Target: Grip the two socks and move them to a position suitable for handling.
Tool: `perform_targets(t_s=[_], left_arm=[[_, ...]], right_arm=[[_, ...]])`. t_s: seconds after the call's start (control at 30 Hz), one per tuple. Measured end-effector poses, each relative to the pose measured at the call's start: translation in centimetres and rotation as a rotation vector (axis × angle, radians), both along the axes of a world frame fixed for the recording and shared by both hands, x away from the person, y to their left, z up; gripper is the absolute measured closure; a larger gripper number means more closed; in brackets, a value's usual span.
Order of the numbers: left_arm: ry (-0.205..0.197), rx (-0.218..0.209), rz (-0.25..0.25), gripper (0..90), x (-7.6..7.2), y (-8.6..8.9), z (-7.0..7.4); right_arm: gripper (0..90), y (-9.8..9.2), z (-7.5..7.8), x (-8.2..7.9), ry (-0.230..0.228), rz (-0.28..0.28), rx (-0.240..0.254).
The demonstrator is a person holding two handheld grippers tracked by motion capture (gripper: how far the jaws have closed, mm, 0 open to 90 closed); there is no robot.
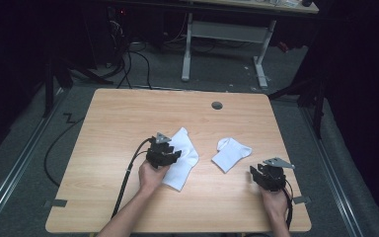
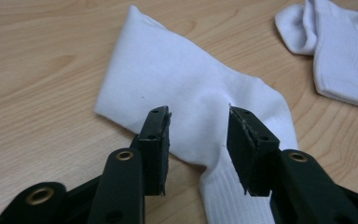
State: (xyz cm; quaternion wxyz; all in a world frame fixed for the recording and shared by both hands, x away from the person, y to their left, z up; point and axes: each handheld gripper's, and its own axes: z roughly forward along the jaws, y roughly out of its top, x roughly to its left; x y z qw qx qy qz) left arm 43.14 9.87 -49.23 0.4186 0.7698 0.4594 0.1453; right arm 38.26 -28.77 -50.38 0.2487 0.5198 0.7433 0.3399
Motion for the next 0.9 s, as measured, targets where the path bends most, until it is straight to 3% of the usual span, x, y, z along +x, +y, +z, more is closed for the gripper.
perform_targets(t_s=[0.2,0.37,0.5,0.8,0.9], left_arm=[[0.001,0.003,0.04,53.4,0.2,0.9,0.3],[-0.023,0.012,0.061,50.1,0.2,1.1,0.5],[-0.019,0.038,0.076,49.2,0.8,1.2,0.7],[-0.01,0.055,0.095,49.5,1.6,1.1,0.4],[-0.002,0.063,0.111,50.5,1.9,1.1,0.0]], right_arm=[[63.9,1.3,1.3,-0.6,-0.056,0.051,0.039],[63.9,4.0,2.0,-0.7,-0.08,0.15,0.046],[63.7,5.5,2.2,-0.8,-0.076,0.193,0.051],[63.9,10.8,2.3,-1.0,-0.062,0.348,0.052],[63.7,13.0,1.8,-1.1,-0.035,0.396,0.057]])
